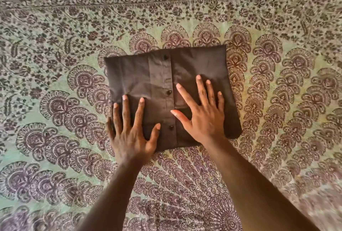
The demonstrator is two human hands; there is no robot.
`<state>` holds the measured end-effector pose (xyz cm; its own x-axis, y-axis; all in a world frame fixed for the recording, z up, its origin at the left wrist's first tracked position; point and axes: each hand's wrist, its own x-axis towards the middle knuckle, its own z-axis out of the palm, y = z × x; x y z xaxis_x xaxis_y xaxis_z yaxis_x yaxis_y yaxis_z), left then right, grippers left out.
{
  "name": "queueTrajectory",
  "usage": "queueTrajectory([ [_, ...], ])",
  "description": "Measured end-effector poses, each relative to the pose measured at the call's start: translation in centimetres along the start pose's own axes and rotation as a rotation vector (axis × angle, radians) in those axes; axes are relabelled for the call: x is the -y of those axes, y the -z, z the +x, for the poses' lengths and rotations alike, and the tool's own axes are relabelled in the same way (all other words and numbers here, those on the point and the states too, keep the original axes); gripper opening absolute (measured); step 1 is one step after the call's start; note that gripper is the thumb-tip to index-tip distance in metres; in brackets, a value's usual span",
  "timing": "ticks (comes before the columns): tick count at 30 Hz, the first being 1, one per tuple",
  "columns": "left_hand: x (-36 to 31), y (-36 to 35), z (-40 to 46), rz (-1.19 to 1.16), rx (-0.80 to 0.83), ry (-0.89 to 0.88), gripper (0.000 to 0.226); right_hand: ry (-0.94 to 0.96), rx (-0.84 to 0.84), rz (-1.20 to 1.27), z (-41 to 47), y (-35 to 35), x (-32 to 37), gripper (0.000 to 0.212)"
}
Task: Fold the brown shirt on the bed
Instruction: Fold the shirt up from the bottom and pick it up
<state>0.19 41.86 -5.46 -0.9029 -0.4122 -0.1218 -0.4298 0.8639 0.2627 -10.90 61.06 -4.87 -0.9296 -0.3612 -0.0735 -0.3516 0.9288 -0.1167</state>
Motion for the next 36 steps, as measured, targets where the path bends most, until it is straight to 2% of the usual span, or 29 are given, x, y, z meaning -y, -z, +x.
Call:
queueTrajectory([
  [3, -0.2, 0.7, 0.1, -0.076, -0.009, 0.003, 0.087, -0.173, 0.058, 0.071, 1.0, 0.6, 1.3, 0.076],
  [5, -0.5, 1.3, 0.1, -0.186, -0.080, 0.086, 0.088, -0.259, 0.045, 0.141, 1.7, 1.5, 2.7, 0.072],
  [6, -0.6, 1.5, -0.3, -0.261, -0.140, 0.176, 0.087, -0.239, -0.032, 0.148, 1.7, 2.2, 3.8, 0.066],
  [8, -0.9, 1.7, -1.9, -0.469, -0.218, 0.410, 0.086, -0.063, -0.226, 0.145, 1.7, 3.2, 6.0, 0.047],
  [10, -0.8, 1.7, -4.1, -0.675, -0.200, 0.600, 0.080, 0.111, -0.263, 0.280, 2.0, 3.8, 8.4, 0.032],
  [12, -0.1, 2.2, -5.5, -0.713, -0.170, 0.626, 0.054, 0.130, -0.076, 0.457, 2.3, 4.5, 11.2, 0.032],
  [14, 0.4, 3.2, -5.5, -0.762, -0.127, 0.571, 0.026, 0.057, 0.166, 0.449, 2.9, 5.1, 13.9, 0.059],
  [16, 0.0, 4.3, -4.7, -0.824, -0.078, 0.483, 0.015, -0.007, 0.271, 0.357, 4.2, 5.9, 16.0, 0.082],
  [18, -0.9, 5.0, -4.1, -0.924, -0.022, 0.381, 0.016, -0.016, 0.364, 0.289, 5.8, 7.1, 17.6, 0.083],
  [20, -1.5, 5.0, -3.6, -1.049, 0.071, 0.333, 0.016, 0.013, 0.458, 0.197, 6.9, 7.7, 18.2, 0.065],
  [22, -1.5, 5.1, -4.0, -1.201, 0.185, 0.308, 0.019, 0.024, 0.479, 0.151, 6.9, 8.2, 17.6, 0.041],
  [24, -0.9, 5.8, -5.1, -1.332, 0.262, 0.292, 0.031, -0.008, 0.496, 0.168, 6.5, 9.4, 16.5, 0.032],
  [26, 0.2, 6.8, -6.7, -1.510, 0.289, 0.369, 0.028, -0.027, 0.509, 0.219, 5.8, 11.7, 15.5, 0.027],
  [27, 1.0, 7.0, -7.2, -1.622, 0.285, 0.464, 0.029, -0.041, 0.519, 0.252, 5.3, 13.2, 14.9, 0.028],
  [30, 3.4, 7.6, -8.8, -1.676, 0.293, 0.728, 0.033, -0.064, 0.570, 0.424, 2.7, 17.2, 13.7, 0.056],
  [32, 5.0, 8.0, -9.3, -1.719, 0.302, 0.771, 0.038, -0.030, 0.587, 0.602, 0.1, 19.6, 13.8, 0.084],
  [33, 5.8, 8.0, -9.6, -1.770, 0.291, 0.795, 0.038, -0.012, 0.593, 0.707, -1.3, 20.6, 13.9, 0.090],
  [34, 6.6, 8.2, -9.9, -1.832, 0.263, 0.815, 0.032, 0.032, 0.607, 0.825, -2.6, 21.3, 14.2, 0.083],
  [35, 7.3, 8.5, -10.4, -1.897, 0.221, 0.821, 0.028, 0.086, 0.622, 0.929, -3.9, 22.2, 14.8, 0.066],
  [36, 8.0, 8.7, -11.0, -1.948, 0.188, 0.813, 0.036, 0.122, 0.626, 1.024, -5.3, 23.0, 15.4, 0.050],
])
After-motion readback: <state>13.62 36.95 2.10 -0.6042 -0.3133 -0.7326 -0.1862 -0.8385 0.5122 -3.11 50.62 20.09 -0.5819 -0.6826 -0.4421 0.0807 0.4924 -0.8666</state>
